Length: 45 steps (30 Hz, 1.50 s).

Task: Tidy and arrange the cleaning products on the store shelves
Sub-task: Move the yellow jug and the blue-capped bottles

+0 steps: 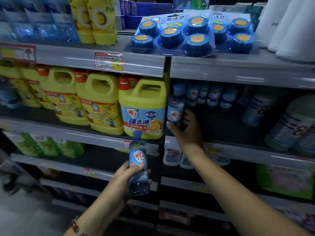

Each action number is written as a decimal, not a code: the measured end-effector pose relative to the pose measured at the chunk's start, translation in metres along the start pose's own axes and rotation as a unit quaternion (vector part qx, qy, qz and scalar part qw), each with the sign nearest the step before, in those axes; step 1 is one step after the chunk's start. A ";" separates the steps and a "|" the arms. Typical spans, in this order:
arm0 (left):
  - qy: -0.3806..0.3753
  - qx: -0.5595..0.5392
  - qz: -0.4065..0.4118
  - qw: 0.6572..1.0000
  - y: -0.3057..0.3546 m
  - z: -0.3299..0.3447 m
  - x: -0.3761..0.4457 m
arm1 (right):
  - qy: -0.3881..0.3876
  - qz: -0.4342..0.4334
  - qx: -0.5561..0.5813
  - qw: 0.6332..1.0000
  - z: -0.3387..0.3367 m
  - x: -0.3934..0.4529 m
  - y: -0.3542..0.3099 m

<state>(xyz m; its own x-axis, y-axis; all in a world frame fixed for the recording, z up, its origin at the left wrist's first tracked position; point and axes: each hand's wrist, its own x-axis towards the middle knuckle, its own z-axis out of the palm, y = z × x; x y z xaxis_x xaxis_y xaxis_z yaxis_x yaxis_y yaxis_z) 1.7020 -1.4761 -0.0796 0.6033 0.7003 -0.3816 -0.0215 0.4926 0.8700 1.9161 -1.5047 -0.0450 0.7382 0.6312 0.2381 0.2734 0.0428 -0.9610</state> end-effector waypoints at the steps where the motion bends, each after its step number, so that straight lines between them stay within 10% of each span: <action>1: 0.000 0.000 0.005 1.000 -0.001 0.004 -0.001 | 0.005 -0.008 -0.008 1.000 -0.005 -0.013 -0.004; 8: -0.007 0.004 0.003 1.000 -0.012 0.034 0.001 | -0.261 0.160 -0.153 0.940 -0.022 -0.128 0.006; 17: -0.107 0.153 0.078 0.979 -0.013 0.061 0.001 | -0.236 0.195 0.000 0.952 -0.053 -0.114 0.015; 24: -0.084 0.509 0.302 0.801 0.004 0.043 0.014 | -0.142 0.072 -0.009 0.987 -0.071 -0.082 0.011; 31: 0.022 0.725 0.302 0.618 0.000 0.028 0.018 | -0.022 0.017 -0.002 1.000 -0.065 -0.020 0.010; 45: 0.031 0.737 0.307 0.601 0.003 0.008 0.015 | -0.069 0.077 -0.218 0.970 -0.052 0.001 -0.001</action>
<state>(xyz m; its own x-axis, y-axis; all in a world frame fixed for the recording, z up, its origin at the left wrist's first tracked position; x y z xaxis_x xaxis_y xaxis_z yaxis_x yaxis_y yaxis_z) 1.7175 -1.4687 -0.0804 0.8106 0.5566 0.1820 0.5325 -0.8299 0.1662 1.9484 -1.5445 -0.0361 0.7094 0.7032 0.0471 0.4241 -0.3725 -0.8254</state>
